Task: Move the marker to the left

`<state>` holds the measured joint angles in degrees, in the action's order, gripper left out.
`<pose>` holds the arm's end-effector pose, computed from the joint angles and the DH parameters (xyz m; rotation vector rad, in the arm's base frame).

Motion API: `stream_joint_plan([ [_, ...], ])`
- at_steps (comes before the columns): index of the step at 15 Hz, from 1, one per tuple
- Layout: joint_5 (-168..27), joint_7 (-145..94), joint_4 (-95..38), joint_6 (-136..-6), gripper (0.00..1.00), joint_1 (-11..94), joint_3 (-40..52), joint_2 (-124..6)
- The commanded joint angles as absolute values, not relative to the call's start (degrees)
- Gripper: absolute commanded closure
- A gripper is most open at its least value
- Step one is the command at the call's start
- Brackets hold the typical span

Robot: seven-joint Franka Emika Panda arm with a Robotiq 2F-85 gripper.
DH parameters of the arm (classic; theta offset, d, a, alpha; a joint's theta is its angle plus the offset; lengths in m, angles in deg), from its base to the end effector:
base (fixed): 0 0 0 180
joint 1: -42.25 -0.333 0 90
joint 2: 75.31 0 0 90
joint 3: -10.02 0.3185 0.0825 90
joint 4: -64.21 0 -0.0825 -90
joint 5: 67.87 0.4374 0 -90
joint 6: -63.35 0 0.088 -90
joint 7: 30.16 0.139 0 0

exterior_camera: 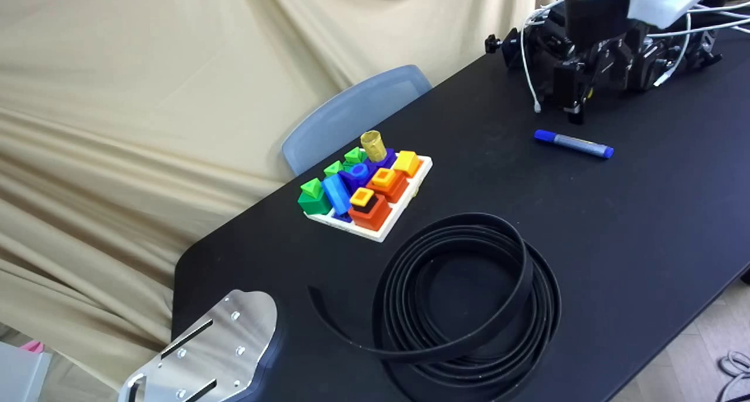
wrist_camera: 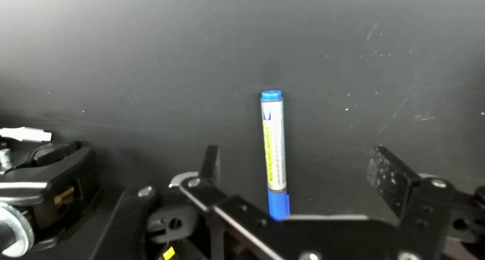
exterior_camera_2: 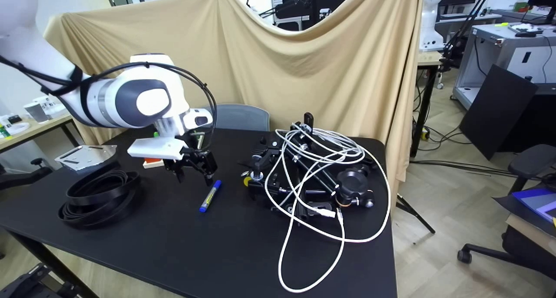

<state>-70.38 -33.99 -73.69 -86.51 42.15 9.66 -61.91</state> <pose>0.5209 -0.0023 0.1385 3.1153 0.1569 -0.0405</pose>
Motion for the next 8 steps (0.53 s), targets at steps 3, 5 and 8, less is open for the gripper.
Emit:
stream_joint_plan([
  [3,-73.1,-27.7,-68.4,-87.7,0.0,40.8,7.8,-53.6],
  [5,-73.1,-26.9,-66.9,-87.7,0.0,40.3,7.4,-51.1],
  [8,-72.9,-26.6,-64.9,-87.4,0.07,39.6,7.1,-48.2],
])
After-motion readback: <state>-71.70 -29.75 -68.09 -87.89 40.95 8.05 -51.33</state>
